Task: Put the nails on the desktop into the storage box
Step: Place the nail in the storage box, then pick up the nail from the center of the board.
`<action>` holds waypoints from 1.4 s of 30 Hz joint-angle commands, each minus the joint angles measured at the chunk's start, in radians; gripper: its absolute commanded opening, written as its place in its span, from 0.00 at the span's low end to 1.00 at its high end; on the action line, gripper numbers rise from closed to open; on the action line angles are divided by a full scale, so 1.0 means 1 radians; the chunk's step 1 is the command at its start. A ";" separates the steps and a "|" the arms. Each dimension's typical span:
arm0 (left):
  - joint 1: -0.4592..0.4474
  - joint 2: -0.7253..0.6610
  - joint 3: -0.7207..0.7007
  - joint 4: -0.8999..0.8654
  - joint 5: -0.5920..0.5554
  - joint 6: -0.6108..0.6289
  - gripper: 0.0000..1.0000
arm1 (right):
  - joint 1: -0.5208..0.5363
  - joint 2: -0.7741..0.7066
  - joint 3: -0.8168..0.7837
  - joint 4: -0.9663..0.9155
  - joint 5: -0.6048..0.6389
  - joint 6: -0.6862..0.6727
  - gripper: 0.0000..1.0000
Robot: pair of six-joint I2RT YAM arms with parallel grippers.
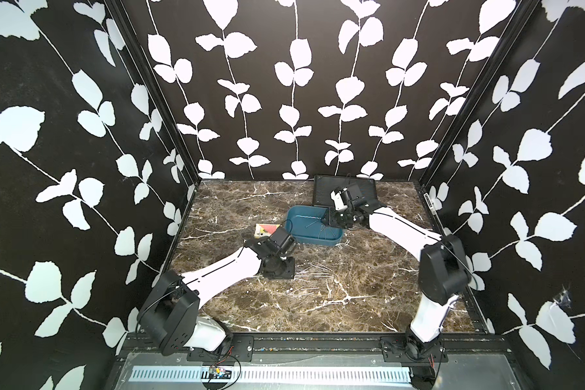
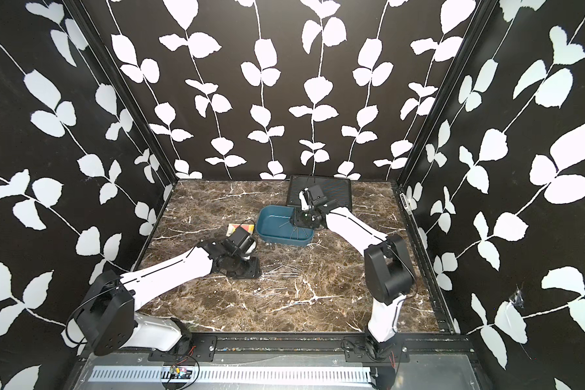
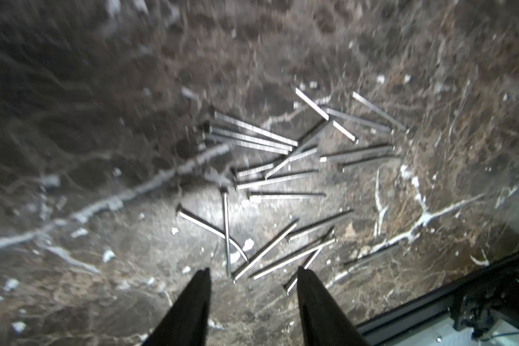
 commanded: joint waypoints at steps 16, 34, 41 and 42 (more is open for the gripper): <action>-0.037 0.174 0.112 -0.015 -0.089 0.070 0.40 | 0.014 -0.107 -0.179 -0.022 -0.063 -0.089 0.41; -0.043 0.232 0.126 -0.045 -0.084 0.096 0.37 | 0.015 -0.134 -0.212 -0.022 -0.045 -0.101 0.40; -0.046 0.255 0.102 -0.031 -0.081 0.100 0.36 | 0.014 -0.138 -0.216 -0.022 -0.041 -0.100 0.40; -0.046 0.258 0.097 -0.026 -0.081 0.100 0.35 | 0.015 -0.141 -0.218 -0.022 -0.040 -0.100 0.40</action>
